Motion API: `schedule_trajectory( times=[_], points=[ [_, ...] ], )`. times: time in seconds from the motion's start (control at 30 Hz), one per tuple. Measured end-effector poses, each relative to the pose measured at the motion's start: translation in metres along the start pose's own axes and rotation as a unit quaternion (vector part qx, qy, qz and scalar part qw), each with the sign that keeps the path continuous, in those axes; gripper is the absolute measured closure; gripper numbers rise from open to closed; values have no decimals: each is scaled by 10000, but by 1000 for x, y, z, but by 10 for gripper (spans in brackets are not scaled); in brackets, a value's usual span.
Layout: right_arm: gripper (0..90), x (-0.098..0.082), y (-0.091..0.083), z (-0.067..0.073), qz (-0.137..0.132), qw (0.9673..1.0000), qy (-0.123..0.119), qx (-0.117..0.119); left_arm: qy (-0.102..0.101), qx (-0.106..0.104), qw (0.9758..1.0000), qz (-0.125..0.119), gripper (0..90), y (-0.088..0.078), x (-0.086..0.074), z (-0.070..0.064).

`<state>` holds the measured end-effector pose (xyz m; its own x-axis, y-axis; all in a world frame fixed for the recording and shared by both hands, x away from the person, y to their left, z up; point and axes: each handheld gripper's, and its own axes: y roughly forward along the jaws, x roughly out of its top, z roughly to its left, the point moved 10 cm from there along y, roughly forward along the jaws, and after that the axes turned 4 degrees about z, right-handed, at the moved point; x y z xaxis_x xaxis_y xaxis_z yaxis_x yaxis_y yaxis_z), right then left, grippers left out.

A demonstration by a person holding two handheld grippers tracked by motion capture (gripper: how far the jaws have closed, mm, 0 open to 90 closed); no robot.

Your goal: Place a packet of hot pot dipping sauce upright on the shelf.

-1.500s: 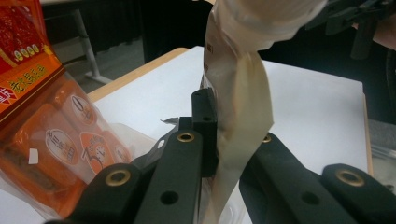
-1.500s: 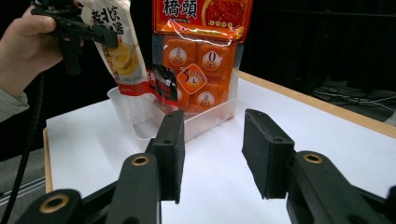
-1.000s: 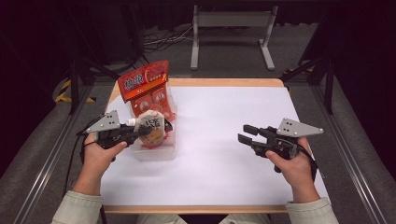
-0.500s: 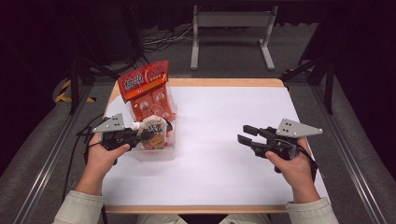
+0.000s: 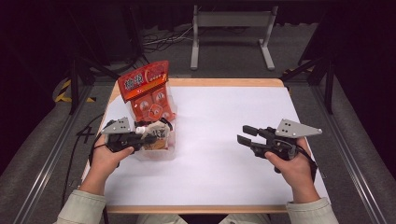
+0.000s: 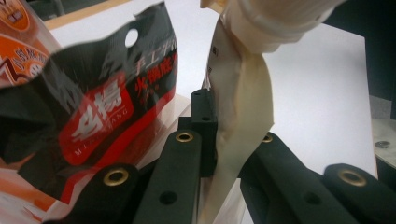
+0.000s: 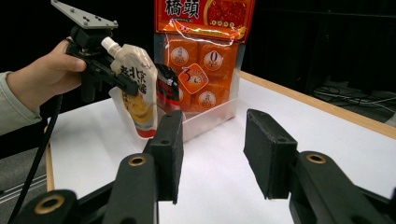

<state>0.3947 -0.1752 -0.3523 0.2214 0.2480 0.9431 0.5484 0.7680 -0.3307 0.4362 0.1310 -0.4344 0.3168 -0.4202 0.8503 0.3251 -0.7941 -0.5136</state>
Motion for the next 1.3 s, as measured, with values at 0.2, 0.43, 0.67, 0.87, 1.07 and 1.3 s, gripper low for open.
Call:
schedule_trajectory(
  times=[0.2, 0.43, 0.67, 0.87, 1.07, 1.3],
  points=[
    [581, -1, 1, 1, 27, 10000, 1, 17, -48, 16, 10000, 25, 865, 1, -3, 2],
    [581, 0, 1, 2, 18, 10000, 1, 43, -133, 39, 9999, 85, 863, 1, -8, 4],
    [580, 0, 2, 4, 13, 10000, -39, 71, -197, 159, 9996, 130, 825, -4, -10, 7],
    [573, -1, 3, 3, 30, 10000, -29, 54, -199, 240, 9995, 98, 787, -11, -9, 9],
    [562, -1, 3, 2, 39, 10000, -41, 22, -125, 331, 9993, 81, 744, -15, -8, 9],
    [502, -3, 4, 0, 105, 9996, -200, -148, -249, 576, 9978, -193, 450, -29, -1, 6]
  ],
)
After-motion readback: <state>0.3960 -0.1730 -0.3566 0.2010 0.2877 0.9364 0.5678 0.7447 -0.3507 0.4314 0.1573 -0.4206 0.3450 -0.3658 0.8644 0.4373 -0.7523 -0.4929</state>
